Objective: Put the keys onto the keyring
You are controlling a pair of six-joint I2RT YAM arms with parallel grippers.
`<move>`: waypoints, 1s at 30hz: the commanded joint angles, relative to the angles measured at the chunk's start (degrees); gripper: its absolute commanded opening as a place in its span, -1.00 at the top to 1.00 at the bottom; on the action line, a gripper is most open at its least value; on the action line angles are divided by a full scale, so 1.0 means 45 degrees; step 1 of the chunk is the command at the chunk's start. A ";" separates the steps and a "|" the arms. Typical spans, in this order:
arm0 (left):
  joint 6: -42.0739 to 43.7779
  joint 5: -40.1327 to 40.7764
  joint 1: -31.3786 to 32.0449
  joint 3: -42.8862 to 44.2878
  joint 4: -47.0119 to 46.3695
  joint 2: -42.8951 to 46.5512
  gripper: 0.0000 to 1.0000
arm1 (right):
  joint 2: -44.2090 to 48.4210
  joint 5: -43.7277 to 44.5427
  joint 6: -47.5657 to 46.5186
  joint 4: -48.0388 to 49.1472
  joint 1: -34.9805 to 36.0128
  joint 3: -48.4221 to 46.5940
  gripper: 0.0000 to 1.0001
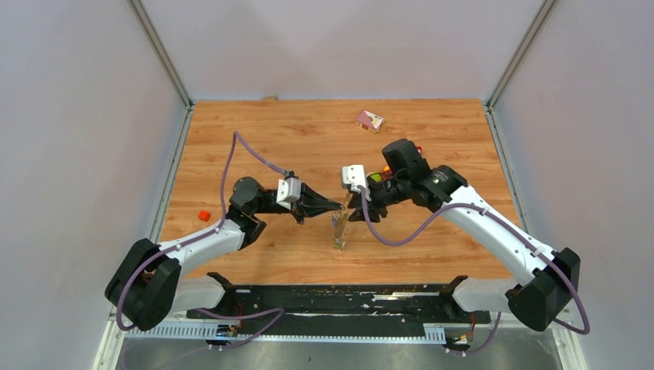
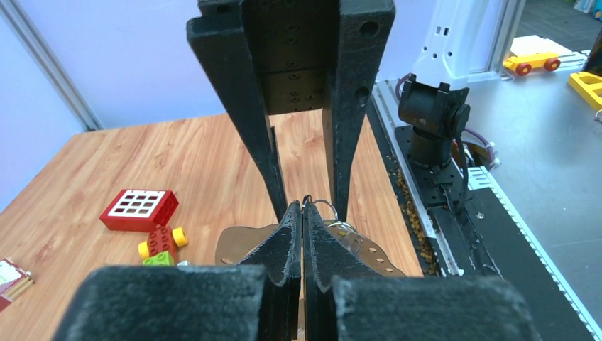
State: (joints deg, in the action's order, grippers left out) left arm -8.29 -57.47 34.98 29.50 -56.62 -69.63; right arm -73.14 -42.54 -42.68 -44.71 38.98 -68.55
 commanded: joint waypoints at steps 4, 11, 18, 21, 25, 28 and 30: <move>-0.0534 -0.0027 -0.0041 0.0006 -0.1306 0.0238 1.00 | 0.1463 -0.0213 -0.0694 0.0244 -0.0009 0.0128 0.18; -0.0754 0.0001 -0.0043 0.0005 -0.1324 0.0206 1.00 | 0.1553 -0.0116 0.0242 0.1333 -0.0009 0.0025 0.20; -0.0788 0.0014 -0.0044 -0.0012 -0.1336 0.0151 1.00 | 0.0880 -0.0231 0.1137 0.2194 -0.0007 -0.0054 0.33; -0.0793 0.0067 -0.0042 -0.0049 -0.1364 0.0142 1.00 | 0.0722 -0.0387 0.1190 0.2285 -0.0001 -0.0011 0.41; -0.0798 0.0147 -0.0044 -0.0073 -0.1420 0.0140 1.00 | 0.0614 -0.0813 0.1224 0.2400 0.0009 0.0169 0.42; -0.0774 0.0206 -0.0057 -0.0102 -0.1410 0.0141 1.00 | 0.0675 -0.1006 0.1178 0.2447 0.0016 0.0278 0.44; -0.0756 0.0243 -0.0041 -0.0091 -0.1403 0.0125 1.00 | 0.0723 -0.1105 0.1128 0.2486 0.0026 0.0374 0.47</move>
State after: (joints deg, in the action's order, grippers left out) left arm -11.27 -57.32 34.79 28.97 -59.22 -69.63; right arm -70.32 -44.51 -37.95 -36.51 38.98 -67.44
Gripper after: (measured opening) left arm 0.006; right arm 0.284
